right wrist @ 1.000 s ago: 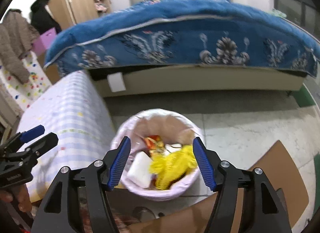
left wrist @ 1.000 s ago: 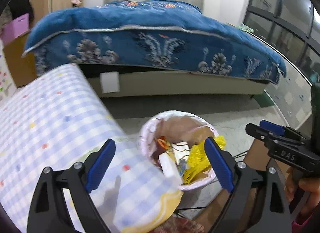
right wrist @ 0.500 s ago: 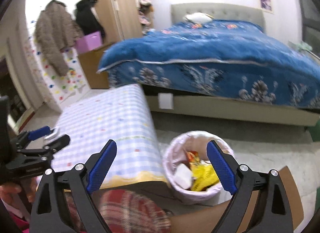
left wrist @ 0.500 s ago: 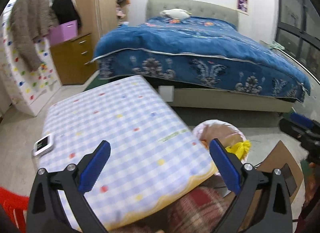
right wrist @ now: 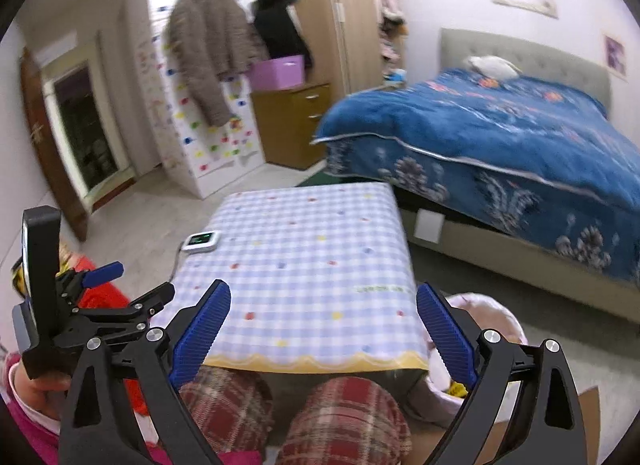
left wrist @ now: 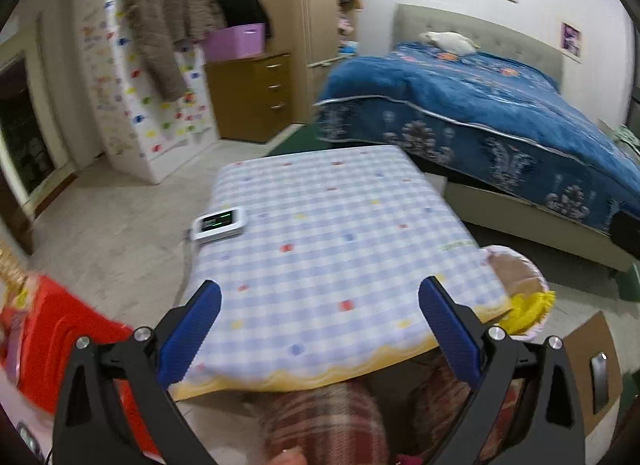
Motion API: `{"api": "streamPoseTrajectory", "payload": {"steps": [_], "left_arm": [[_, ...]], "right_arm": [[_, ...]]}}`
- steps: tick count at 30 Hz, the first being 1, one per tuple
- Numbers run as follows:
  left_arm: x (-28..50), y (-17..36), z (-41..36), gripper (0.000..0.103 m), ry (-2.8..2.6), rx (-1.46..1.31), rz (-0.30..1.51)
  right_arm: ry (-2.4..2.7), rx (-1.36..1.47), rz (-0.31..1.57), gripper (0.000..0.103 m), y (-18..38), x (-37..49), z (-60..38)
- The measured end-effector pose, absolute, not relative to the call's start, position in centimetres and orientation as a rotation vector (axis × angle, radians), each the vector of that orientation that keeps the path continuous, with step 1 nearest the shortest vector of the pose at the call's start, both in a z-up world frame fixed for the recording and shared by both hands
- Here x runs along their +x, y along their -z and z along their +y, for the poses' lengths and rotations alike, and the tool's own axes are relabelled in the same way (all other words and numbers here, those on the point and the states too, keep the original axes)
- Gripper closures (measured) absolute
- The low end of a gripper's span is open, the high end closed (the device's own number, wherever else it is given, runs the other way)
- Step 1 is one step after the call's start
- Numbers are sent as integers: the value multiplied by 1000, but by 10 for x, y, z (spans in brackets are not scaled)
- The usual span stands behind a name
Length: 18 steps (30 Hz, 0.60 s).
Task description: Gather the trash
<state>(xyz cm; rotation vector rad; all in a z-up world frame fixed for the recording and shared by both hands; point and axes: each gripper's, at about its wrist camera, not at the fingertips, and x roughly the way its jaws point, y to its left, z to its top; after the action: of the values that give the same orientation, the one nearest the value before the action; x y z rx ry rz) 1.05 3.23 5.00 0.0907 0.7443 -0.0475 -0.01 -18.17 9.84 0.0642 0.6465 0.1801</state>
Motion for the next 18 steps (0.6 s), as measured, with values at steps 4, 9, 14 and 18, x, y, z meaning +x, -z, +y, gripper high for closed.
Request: {"api": "streamPoseTrajectory", "payload": {"steps": [4, 9, 14, 18], "left_arm": [[1, -46, 55, 7, -19, 80, 772], [-6, -42, 73, 7, -52, 58, 796], [-7, -45, 74, 7, -50, 53, 785], [-7, -45, 72, 7, -37, 56, 782]], "right_arm": [[-221, 32, 652, 10, -101, -2, -165], [-236, 21, 682, 10, -93, 0, -157], [-229, 15, 702, 10, -87, 0, -155], [-214, 17, 716, 10, -82, 0, -157]]}}
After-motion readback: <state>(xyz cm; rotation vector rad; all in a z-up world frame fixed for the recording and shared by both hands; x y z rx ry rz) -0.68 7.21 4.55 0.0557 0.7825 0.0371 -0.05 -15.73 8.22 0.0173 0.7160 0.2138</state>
